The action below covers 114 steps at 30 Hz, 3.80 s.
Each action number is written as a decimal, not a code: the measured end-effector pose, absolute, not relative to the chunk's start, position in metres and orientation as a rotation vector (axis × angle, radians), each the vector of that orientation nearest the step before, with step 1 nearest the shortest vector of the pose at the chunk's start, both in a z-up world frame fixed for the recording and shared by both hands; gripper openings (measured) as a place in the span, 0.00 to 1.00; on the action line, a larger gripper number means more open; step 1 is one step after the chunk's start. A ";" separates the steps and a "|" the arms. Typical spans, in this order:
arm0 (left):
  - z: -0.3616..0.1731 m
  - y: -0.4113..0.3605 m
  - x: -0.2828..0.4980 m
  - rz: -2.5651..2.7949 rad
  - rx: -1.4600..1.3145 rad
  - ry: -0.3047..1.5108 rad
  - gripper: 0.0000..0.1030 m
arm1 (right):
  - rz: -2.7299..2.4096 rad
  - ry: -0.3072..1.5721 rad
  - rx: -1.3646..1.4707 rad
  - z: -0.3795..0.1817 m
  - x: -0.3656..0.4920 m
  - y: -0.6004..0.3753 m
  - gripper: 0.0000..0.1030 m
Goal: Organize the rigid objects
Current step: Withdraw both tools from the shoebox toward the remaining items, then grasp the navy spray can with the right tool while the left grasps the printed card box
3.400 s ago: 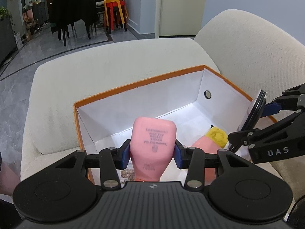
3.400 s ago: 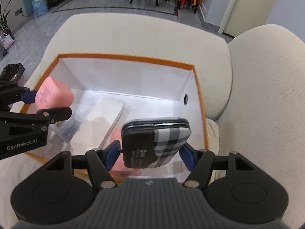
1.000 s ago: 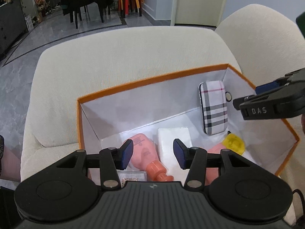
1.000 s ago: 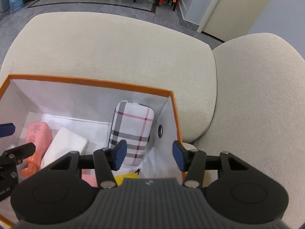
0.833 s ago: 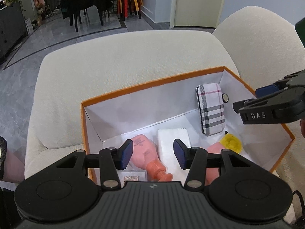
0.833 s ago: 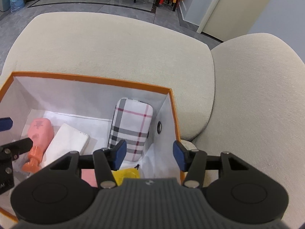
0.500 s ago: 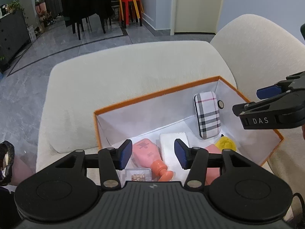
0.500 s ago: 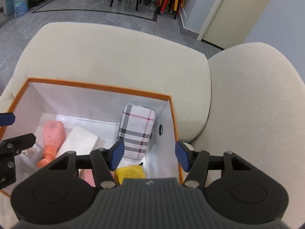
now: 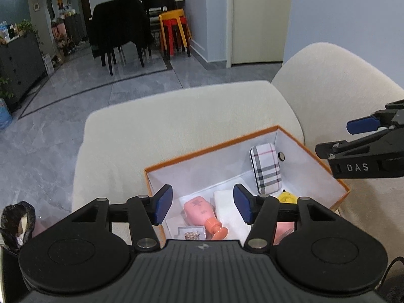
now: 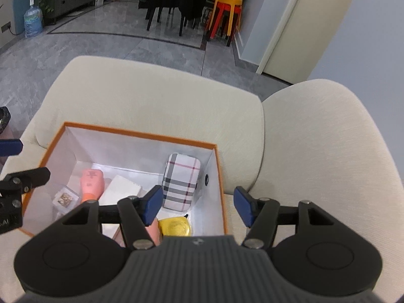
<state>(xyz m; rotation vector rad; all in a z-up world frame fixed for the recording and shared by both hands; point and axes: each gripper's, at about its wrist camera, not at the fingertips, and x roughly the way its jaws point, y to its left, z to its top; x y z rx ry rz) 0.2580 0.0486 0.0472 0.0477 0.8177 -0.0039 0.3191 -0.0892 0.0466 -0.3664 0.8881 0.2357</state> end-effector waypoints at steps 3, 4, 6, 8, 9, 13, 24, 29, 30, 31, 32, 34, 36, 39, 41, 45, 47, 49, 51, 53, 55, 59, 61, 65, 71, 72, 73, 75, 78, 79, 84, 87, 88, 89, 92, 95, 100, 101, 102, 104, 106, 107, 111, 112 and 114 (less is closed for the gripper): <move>0.057 0.047 0.249 0.001 0.058 0.795 0.67 | 0.239 0.865 -0.353 0.059 0.309 -0.095 0.60; 0.060 0.046 0.245 0.002 0.062 0.787 0.67 | 0.242 0.858 -0.349 0.063 0.304 -0.096 0.61; 0.065 0.045 0.237 0.002 0.069 0.771 0.69 | 0.248 0.841 -0.340 0.071 0.295 -0.100 0.62; 0.070 0.046 0.228 0.001 0.073 0.756 0.70 | 0.255 0.824 -0.328 0.079 0.285 -0.105 0.63; 0.072 0.047 0.224 0.001 0.074 0.751 0.71 | 0.259 0.816 -0.318 0.082 0.279 -0.108 0.63; 0.077 0.048 0.207 0.002 0.066 0.729 0.71 | 0.274 0.800 -0.288 0.089 0.259 -0.118 0.63; 0.054 0.060 0.167 -0.022 0.019 0.718 0.75 | 0.329 0.797 -0.224 0.075 0.201 -0.143 0.67; 0.030 0.062 0.153 -0.039 0.000 0.751 0.75 | 0.336 0.843 -0.182 0.044 0.187 -0.157 0.67; 0.024 0.062 0.149 -0.043 -0.009 0.760 0.75 | 0.334 0.858 -0.173 0.036 0.186 -0.160 0.67; 0.017 0.061 0.144 -0.046 -0.019 0.771 0.75 | 0.330 0.873 -0.164 0.028 0.185 -0.162 0.67; 0.011 0.060 0.142 -0.049 -0.025 0.782 0.75 | 0.326 0.889 -0.156 0.019 0.184 -0.165 0.67; -0.002 0.058 0.134 -0.053 -0.037 0.799 0.75 | 0.322 0.919 -0.140 0.002 0.179 -0.169 0.67; -0.015 0.054 0.127 -0.059 -0.057 0.818 0.75 | 0.319 0.946 -0.120 -0.014 0.176 -0.173 0.67; -0.033 0.048 0.116 -0.062 -0.073 0.844 0.75 | 0.315 0.979 -0.084 -0.036 0.172 -0.177 0.67; -0.045 0.044 0.109 -0.061 -0.081 0.859 0.75 | 0.315 0.996 -0.067 -0.049 0.169 -0.178 0.67; -0.070 0.038 0.098 -0.067 -0.112 0.893 0.75 | 0.325 1.019 -0.040 -0.068 0.164 -0.175 0.67; -0.081 0.032 0.094 -0.076 -0.123 0.907 0.75 | 0.331 1.025 -0.028 -0.074 0.161 -0.175 0.67; -0.090 0.028 0.089 -0.079 -0.133 0.911 0.75 | 0.339 1.029 -0.016 -0.080 0.159 -0.174 0.67; -0.100 0.025 0.089 -0.072 -0.131 0.914 0.75 | 0.346 1.034 -0.008 -0.088 0.158 -0.171 0.67; -0.108 0.020 0.086 -0.061 -0.126 0.918 0.75 | 0.353 1.043 -0.006 -0.095 0.157 -0.168 0.67; -0.112 0.018 0.081 -0.051 -0.134 0.914 0.76 | 0.360 1.055 0.001 -0.102 0.157 -0.166 0.67; -0.116 0.012 0.075 -0.072 -0.155 0.883 0.82 | 0.362 1.056 0.035 -0.112 0.157 -0.167 0.67; -0.118 0.007 0.075 -0.063 -0.133 0.871 0.86 | 0.365 1.051 0.045 -0.112 0.156 -0.167 0.67; -0.123 0.001 0.075 -0.040 -0.110 0.851 0.92 | 0.379 1.043 0.028 -0.113 0.152 -0.163 0.67; -0.133 -0.015 0.075 -0.032 -0.011 0.832 1.00 | 0.377 1.050 -0.007 -0.120 0.149 -0.155 0.68; -0.134 -0.016 0.075 -0.032 -0.006 0.826 1.00 | 0.375 1.054 -0.006 -0.121 0.149 -0.154 0.68; -0.136 -0.016 0.075 -0.030 -0.006 0.824 1.00 | 0.374 1.057 -0.005 -0.122 0.149 -0.154 0.68; -0.140 -0.015 0.078 -0.031 -0.014 0.840 1.00 | 0.374 1.064 -0.001 -0.125 0.150 -0.152 0.68; -0.145 -0.013 0.082 -0.039 -0.023 0.857 1.00 | 0.374 1.071 0.002 -0.128 0.153 -0.150 0.68; -0.147 -0.012 0.083 -0.041 -0.023 0.859 1.00 | 0.374 1.072 0.002 -0.128 0.153 -0.149 0.68; -0.151 -0.014 0.085 -0.044 -0.003 0.867 1.00 | 0.373 1.081 -0.004 -0.132 0.156 -0.145 0.68; -0.150 -0.015 0.086 -0.045 0.001 0.872 1.00 | 0.370 1.088 -0.026 -0.136 0.158 -0.139 0.68; -0.150 -0.015 0.086 -0.045 0.007 0.876 1.00 | 0.368 1.092 -0.033 -0.138 0.159 -0.137 0.68; -0.150 -0.015 0.086 -0.046 0.010 0.878 1.00 | 0.368 1.099 -0.041 -0.140 0.160 -0.135 0.68; -0.149 -0.014 0.085 -0.047 0.010 0.883 1.00 | 0.368 1.106 -0.076 -0.144 0.161 -0.127 0.68; -0.149 -0.014 0.086 -0.049 0.014 0.887 1.00 | 0.365 1.099 -0.131 -0.145 0.158 -0.120 0.66; -0.148 -0.007 0.083 -0.026 0.021 0.892 1.00 | 0.265 1.097 -0.104 -0.142 0.156 -0.133 0.43; -0.148 -0.005 0.082 -0.022 0.018 0.890 1.00 | 0.237 1.098 -0.080 -0.141 0.157 -0.139 0.43; -0.148 -0.004 0.082 -0.019 0.013 0.888 1.00 | 0.218 1.104 -0.056 -0.141 0.158 -0.143 0.43; -0.148 -0.001 0.082 -0.014 0.009 0.881 1.00 | 0.213 1.106 -0.034 -0.141 0.160 -0.146 0.44; -0.149 0.000 0.083 -0.009 0.005 0.875 1.00 | 0.221 1.098 -0.045 -0.141 0.161 -0.142 0.47; -0.149 -0.001 0.083 -0.005 0.006 0.872 1.00 | 0.228 1.094 -0.052 -0.142 0.160 -0.140 0.49; -0.150 -0.002 0.086 -0.001 0.022 0.861 1.00 | 0.231 1.080 -0.063 -0.143 0.162 -0.134 0.50; -0.151 -0.002 0.086 -0.001 0.024 0.858 1.00 | 0.230 1.079 -0.061 -0.143 0.163 -0.135 0.50; -0.153 -0.003 0.087 -0.001 0.029 0.853 1.00 | 0.228 1.082 -0.068 -0.145 0.166 -0.134 0.50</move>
